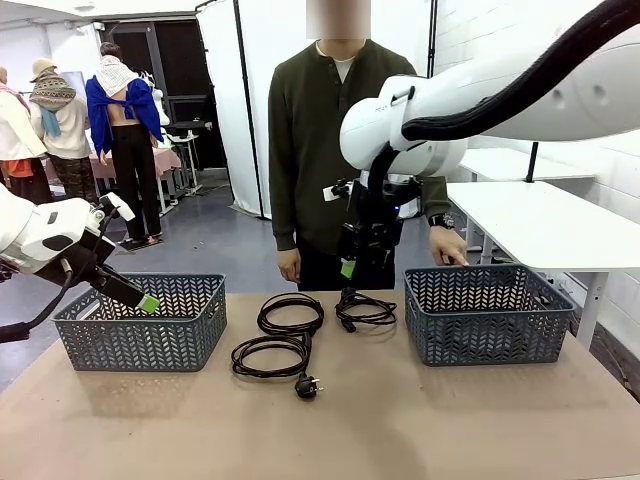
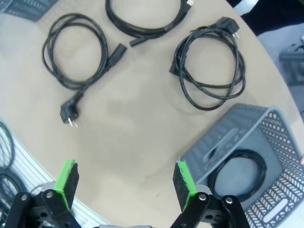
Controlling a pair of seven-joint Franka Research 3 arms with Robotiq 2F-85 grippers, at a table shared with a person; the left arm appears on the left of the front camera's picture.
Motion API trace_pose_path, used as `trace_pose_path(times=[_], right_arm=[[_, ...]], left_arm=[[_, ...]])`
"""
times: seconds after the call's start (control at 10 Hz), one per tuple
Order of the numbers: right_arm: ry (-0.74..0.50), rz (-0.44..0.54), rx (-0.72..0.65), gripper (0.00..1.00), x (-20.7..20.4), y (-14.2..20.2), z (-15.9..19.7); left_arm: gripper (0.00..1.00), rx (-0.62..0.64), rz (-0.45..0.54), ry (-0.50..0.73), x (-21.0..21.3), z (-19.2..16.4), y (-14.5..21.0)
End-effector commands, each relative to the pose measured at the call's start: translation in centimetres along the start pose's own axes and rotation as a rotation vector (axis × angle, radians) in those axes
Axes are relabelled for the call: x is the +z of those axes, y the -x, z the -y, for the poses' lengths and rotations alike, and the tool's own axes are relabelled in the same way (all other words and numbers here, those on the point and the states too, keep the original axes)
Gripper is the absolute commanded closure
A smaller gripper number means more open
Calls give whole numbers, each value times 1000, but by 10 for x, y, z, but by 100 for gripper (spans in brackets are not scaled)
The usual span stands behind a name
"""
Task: Organize the cables according to human instructions.
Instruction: Pick up a bundle of cables and place it in the basket indicated by the human.
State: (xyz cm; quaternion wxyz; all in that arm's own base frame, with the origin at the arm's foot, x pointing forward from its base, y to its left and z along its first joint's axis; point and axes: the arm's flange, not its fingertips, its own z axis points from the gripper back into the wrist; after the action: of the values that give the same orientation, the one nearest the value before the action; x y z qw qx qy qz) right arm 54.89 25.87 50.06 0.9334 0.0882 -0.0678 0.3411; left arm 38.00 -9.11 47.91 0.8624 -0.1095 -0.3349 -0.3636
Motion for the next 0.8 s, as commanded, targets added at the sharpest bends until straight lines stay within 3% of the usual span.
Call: trace_pose_path(times=[0.0,0.7], right_arm=[[20,-41,-30,0,-2,-19,3],[9,-9,-3,0,-5,-14,1]], left_arm=[[0,18,3,7,0,-2,1],[0,18,3,7,0,-2,1]])
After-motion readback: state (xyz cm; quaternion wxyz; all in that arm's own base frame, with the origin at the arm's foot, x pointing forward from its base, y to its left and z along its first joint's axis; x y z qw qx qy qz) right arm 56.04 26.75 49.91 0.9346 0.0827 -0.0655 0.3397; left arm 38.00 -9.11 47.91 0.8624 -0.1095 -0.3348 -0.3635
